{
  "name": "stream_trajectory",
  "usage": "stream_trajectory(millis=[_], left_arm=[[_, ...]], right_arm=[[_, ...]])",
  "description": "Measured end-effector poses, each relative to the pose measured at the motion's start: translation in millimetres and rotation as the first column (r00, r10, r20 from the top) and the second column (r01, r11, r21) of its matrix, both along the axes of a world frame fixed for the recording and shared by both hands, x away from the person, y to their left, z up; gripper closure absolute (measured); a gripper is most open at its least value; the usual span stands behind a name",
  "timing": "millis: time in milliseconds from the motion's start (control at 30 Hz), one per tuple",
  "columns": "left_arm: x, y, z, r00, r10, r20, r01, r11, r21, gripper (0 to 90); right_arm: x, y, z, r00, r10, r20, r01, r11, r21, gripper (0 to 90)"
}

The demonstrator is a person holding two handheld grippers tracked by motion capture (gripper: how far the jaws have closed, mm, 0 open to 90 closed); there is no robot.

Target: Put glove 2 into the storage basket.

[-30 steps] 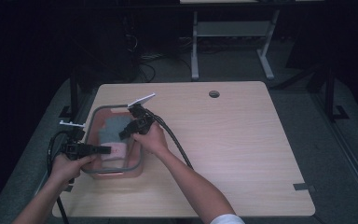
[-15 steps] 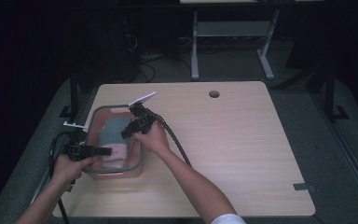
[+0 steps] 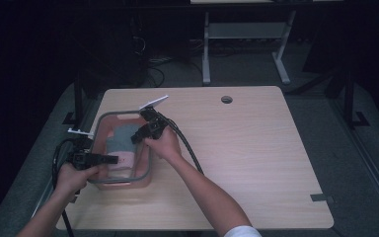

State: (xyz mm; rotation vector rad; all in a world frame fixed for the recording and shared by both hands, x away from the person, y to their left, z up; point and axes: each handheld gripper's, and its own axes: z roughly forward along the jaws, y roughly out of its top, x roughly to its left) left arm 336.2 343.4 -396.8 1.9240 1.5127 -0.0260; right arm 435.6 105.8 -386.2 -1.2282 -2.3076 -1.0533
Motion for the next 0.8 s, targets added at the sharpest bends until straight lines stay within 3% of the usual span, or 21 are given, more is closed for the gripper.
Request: stream_trajectory(millis=[533,800], left_arm=[[2.7,5.5,20.6,0.9979,0.033,0.055,-0.034,0.9993,0.012,54.0],[3.7,2.0,34.0,0.9916,0.053,0.118,-0.049,0.9979,-0.042,53.3]], right_arm=[[3.7,-22.8,14.2,0.9989,-0.038,0.026,0.037,0.998,0.042,65.7],[3.9,-38.4,21.6,0.9987,-0.043,0.028,0.041,0.996,0.075,63.1]])
